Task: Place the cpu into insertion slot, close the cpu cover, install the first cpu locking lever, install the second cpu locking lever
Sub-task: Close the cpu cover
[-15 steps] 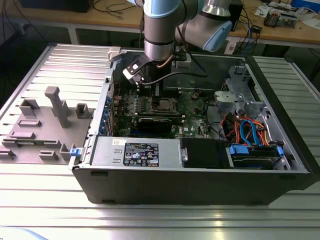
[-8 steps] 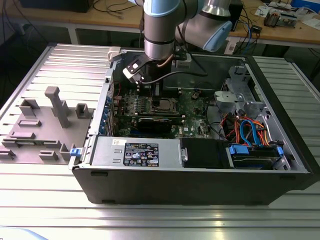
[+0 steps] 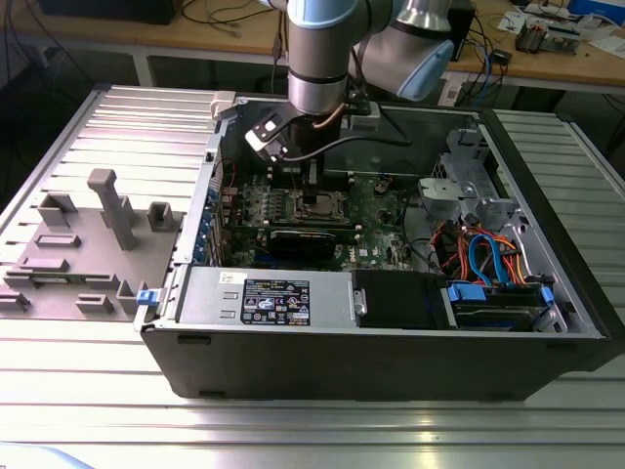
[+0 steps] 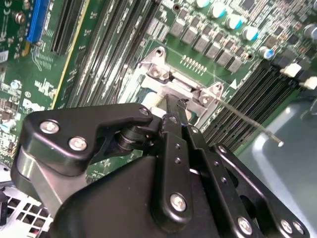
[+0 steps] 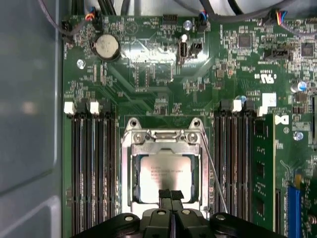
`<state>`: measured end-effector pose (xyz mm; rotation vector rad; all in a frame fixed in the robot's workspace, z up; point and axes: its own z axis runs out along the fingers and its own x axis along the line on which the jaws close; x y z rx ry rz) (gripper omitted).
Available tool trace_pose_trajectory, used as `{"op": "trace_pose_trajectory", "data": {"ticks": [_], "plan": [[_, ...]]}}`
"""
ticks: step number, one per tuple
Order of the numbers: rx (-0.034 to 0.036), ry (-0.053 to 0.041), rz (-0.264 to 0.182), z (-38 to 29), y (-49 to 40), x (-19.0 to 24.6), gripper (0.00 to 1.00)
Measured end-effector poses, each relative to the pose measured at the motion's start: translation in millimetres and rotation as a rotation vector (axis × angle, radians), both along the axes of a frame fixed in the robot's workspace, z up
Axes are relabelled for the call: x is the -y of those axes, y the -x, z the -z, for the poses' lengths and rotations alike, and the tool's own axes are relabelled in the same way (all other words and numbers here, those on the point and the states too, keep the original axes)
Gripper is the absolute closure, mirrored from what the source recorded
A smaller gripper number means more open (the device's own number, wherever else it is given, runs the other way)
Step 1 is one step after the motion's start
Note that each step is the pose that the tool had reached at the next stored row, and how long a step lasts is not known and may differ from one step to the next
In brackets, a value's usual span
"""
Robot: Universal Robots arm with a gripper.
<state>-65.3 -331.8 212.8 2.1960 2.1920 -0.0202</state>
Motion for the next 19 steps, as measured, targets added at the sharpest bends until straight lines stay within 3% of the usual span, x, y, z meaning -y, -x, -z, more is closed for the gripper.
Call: {"op": "trace_pose_trajectory", "data": {"ticks": [14,19], "plan": [[0.0001,0.0,0.0,0.0,-2.0,0.0,0.89],[0.0,0.0,0.0,0.0,-6.8,0.0,0.89]]}}
